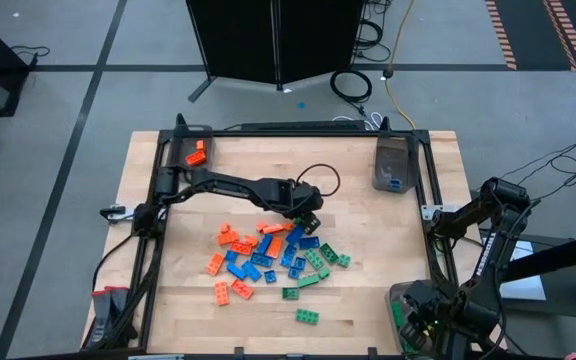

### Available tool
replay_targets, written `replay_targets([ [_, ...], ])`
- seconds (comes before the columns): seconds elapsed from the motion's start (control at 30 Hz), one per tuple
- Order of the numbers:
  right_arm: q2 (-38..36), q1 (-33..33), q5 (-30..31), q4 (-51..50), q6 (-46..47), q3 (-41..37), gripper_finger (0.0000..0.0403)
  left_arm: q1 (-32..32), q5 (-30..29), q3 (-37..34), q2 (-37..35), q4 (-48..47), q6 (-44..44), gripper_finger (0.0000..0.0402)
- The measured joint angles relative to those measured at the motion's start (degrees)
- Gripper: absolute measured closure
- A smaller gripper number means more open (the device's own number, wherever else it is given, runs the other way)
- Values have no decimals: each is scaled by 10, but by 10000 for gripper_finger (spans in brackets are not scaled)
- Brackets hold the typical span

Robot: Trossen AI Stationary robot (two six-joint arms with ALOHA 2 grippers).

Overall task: Sort blocks
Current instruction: Put the green game piece into the bottom right black bin

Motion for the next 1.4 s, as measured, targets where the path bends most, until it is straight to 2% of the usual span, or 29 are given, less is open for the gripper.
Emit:
replay_targets([
  [0.53, 0, 0, 0, -9, 0, 0, 257, 0, 4, -14, 15, 10, -34, 117],
  [0.77, 0, 0, -1, -9, 1, 0, 257, -8, 15, -14, 29, 16, -38, 117],
  [0.83, 0, 0, -1, -8, 1, 0, 257, -6, 36, -12, 37, 17, -43, 120],
  [1.0, 0, 0, -2, -8, 7, 0, 257, -5, 48, -11, 58, 11, -40, 158],
  [1.27, 0, 0, -3, -8, 7, 0, 257, -6, 53, -3, 58, -5, -9, 270],
  [1.4, 0, -7, 5, -15, 10, 0, 257, -6, 67, 11, 53, -15, 29, 271],
])
